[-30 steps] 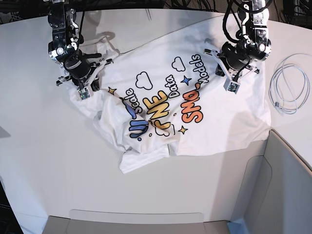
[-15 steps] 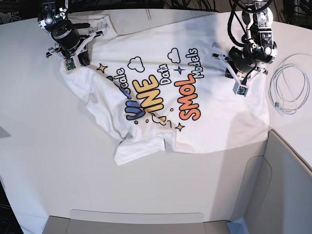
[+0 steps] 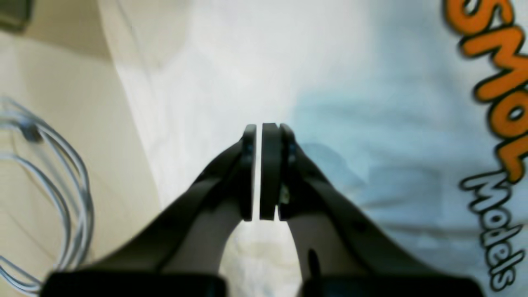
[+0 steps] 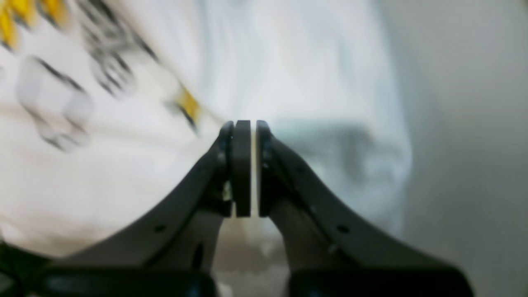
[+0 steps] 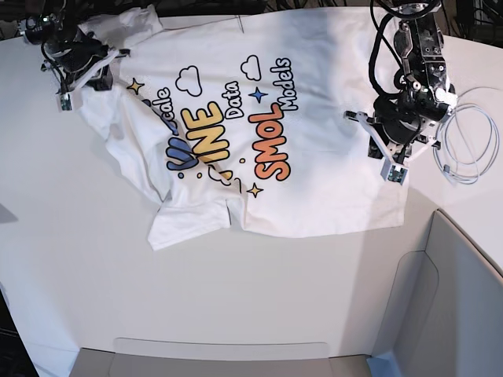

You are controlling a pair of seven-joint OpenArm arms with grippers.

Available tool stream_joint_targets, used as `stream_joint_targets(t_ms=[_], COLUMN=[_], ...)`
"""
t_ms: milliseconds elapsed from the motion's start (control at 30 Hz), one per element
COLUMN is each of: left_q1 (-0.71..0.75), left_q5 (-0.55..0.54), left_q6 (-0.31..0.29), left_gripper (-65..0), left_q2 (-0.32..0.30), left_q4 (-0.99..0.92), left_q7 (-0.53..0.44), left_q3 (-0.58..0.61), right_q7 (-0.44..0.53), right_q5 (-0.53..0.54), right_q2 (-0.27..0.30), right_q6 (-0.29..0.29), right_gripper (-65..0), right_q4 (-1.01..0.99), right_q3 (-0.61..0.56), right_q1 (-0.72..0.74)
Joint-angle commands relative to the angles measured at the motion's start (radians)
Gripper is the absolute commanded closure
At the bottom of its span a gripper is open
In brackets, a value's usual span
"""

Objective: Layout the t-shirt on the table in an organized manner, then fold the t-shirt properly
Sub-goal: 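Grasp the shirt shoulder with the right gripper and drag it to spread the shirt, then lower the right gripper to the folded hem corner and grasp it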

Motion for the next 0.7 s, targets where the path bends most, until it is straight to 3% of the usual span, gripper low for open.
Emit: stream_joint_targets(t_ms=[0, 133, 267, 367, 533, 667], left_q1=[-0.023, -0.026, 0.017, 0.062, 0.134, 0.177], left_q5=[-0.001, -0.001, -0.001, -0.001, -0.004, -0.007], left_q6=[0.000, -0.002, 0.000, -0.002, -0.005, -0.005], left_gripper=[-3.4, -3.4, -3.4, -3.3, 0.0, 0.0], left_q2=[-0.009, -0.009, -0.007, -0.007, -0.007, -0.007], left_q4=[0.015, 0.015, 0.015, 0.015, 0.020, 0.023], left_q7=[-0.012, -0.012, -0.012, -0.012, -0.012, -0.012], left_q3=[-0.003, -0.002, -0.002, 0.000, 0.003, 0.006], right_q7=[0.017, 0.017, 0.010, -0.046, -0.067, -0.075], right_q5=[0.021, 0.048, 0.034, -0.096, -0.331, -0.398], right_q2=[0.013, 0.015, 0.015, 0.016, -0.031, -0.036], right_q6=[0.004, 0.004, 0.004, 0.004, 0.004, 0.004], right_gripper=[-2.1, -2.1, -2.1, -2.1, -0.2, 0.0], right_q4=[0.016, 0.016, 0.007, -0.056, -0.321, -0.539], right_q3=[0.013, 0.014, -0.015, -0.142, -0.389, -0.524], right_q1=[0.027, 0.143, 0.360, 0.559, 0.846, 0.958])
